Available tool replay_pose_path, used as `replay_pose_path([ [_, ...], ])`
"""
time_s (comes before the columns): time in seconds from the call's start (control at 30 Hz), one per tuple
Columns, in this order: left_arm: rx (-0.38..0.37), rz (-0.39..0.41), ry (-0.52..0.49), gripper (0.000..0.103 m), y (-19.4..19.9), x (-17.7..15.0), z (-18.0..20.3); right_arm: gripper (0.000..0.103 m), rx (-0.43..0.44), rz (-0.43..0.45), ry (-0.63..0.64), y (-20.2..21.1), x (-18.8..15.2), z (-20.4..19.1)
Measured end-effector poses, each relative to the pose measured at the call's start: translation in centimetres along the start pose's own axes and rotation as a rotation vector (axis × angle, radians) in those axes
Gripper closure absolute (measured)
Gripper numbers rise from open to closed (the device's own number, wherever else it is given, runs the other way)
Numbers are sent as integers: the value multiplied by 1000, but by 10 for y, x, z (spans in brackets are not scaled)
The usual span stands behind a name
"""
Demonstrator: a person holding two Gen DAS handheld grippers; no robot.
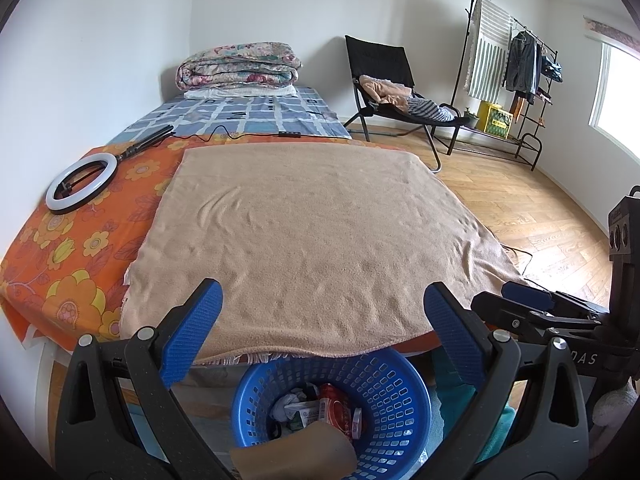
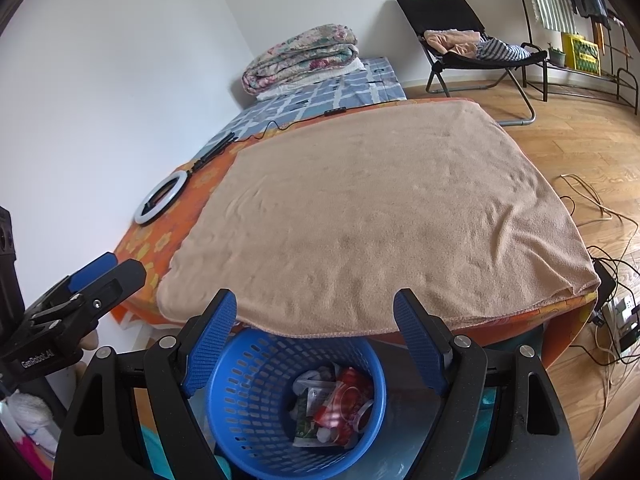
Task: Collect trash
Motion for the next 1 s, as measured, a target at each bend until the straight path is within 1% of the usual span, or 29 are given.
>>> replay_pose_path([
  [0.37,19,5,-16,1,0,1,-12,22,6,-8,-1,-2,-1,-3],
  [1.0,22,5,-18,1,1,0,-12,22,12,-16,-21,-3,-6,-2],
])
Point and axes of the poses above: each gripper's, at about its wrist camera, not at the fingertips, and y roughly against the way its jaws point, z to its right, x to its top, the point moved 6 cm from there along -y, roughly the way its jaws point, and after that the axes turned 13 degrees about y, right-handed, at the moved point
